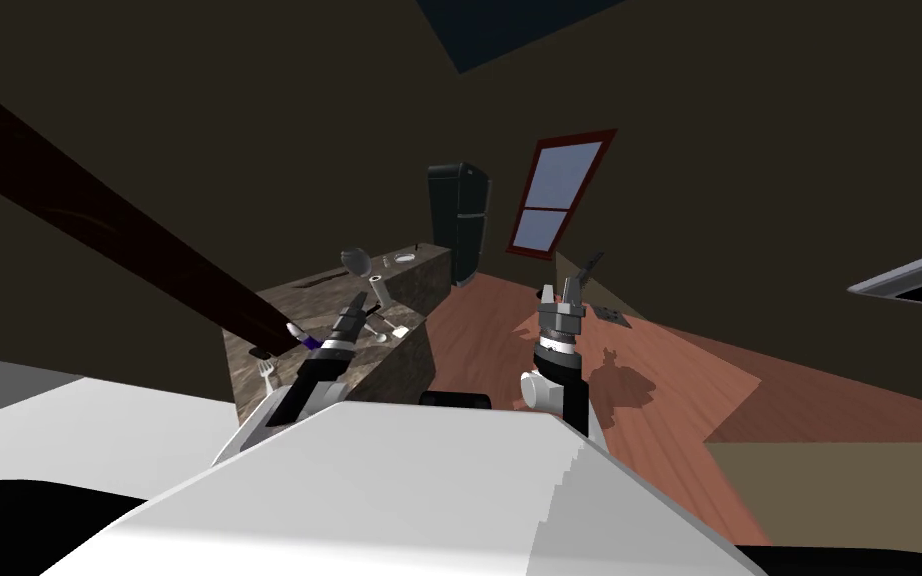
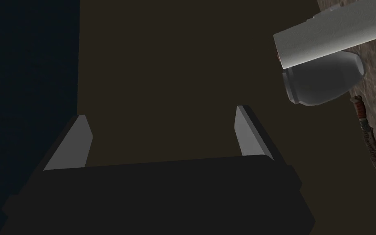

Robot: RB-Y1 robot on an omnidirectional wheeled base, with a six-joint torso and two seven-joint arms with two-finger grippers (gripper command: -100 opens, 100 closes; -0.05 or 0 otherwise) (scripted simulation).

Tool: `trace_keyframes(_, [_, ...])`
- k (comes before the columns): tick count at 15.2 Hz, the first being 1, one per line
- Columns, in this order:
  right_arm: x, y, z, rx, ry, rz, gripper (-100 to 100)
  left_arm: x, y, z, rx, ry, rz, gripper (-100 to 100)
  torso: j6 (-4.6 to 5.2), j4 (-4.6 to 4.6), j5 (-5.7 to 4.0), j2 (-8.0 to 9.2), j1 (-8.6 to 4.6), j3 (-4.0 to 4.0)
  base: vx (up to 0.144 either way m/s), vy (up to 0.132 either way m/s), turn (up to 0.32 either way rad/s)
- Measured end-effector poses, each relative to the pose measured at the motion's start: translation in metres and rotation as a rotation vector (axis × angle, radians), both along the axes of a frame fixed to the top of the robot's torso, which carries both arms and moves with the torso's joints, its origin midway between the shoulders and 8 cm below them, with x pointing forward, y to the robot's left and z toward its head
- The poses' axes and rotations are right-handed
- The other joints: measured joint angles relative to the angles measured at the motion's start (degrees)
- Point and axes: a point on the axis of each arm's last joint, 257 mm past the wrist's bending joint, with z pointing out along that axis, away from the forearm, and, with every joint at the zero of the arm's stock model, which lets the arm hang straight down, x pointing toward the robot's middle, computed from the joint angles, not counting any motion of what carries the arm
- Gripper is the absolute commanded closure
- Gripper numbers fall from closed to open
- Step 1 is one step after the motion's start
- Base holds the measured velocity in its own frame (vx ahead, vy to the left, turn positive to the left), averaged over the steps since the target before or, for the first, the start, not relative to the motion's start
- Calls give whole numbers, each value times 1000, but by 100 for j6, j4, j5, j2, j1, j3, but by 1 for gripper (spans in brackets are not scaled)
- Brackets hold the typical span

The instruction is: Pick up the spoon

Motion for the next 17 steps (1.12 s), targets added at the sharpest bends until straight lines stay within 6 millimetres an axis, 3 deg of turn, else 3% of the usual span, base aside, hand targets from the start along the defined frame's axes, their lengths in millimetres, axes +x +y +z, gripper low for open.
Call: trace_keyframes(17, [0, 0, 0, 0, 0, 0, 0, -22, 83, -85, 84, 366, 180, -100, 1, -1, 0, -1, -1, -2, 82, -51, 31])
